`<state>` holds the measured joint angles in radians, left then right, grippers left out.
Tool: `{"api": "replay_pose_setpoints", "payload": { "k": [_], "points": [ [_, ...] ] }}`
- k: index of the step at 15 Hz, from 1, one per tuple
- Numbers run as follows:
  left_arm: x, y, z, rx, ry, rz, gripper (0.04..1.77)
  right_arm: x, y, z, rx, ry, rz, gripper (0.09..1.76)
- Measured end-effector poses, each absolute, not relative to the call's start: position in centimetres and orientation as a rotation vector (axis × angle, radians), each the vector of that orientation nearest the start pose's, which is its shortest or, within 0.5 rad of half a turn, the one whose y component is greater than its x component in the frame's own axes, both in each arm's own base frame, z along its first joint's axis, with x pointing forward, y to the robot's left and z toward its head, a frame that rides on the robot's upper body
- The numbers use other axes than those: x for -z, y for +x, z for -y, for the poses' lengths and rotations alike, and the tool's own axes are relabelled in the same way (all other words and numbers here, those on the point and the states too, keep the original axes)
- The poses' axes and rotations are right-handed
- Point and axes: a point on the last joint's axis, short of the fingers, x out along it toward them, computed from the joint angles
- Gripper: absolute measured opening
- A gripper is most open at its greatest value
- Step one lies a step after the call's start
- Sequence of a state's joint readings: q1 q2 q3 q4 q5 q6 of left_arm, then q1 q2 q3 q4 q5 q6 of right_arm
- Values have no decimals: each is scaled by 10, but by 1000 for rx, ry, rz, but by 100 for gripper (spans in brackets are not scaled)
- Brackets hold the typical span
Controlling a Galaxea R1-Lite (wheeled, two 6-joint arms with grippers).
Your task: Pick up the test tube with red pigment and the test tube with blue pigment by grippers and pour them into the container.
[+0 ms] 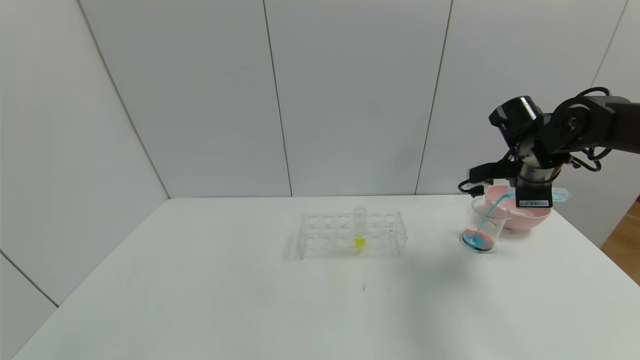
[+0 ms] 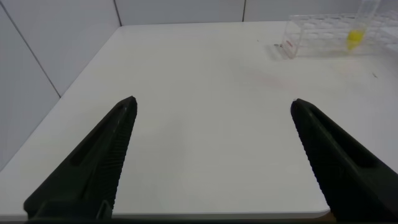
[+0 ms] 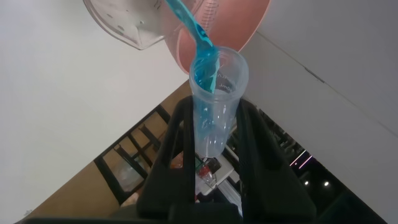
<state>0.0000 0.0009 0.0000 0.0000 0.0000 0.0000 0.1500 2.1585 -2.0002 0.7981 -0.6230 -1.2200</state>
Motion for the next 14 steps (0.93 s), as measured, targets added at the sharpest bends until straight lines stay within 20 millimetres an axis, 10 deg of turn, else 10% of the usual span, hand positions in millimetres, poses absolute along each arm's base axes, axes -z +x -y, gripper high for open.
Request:
{"api": "replay_pose_setpoints", "payload": {
  "k": [14],
  "points": [
    [-75,-23,0,0,0,-1,176,-223,401,-59,-147,-1638,-1107,47]
  ]
}}
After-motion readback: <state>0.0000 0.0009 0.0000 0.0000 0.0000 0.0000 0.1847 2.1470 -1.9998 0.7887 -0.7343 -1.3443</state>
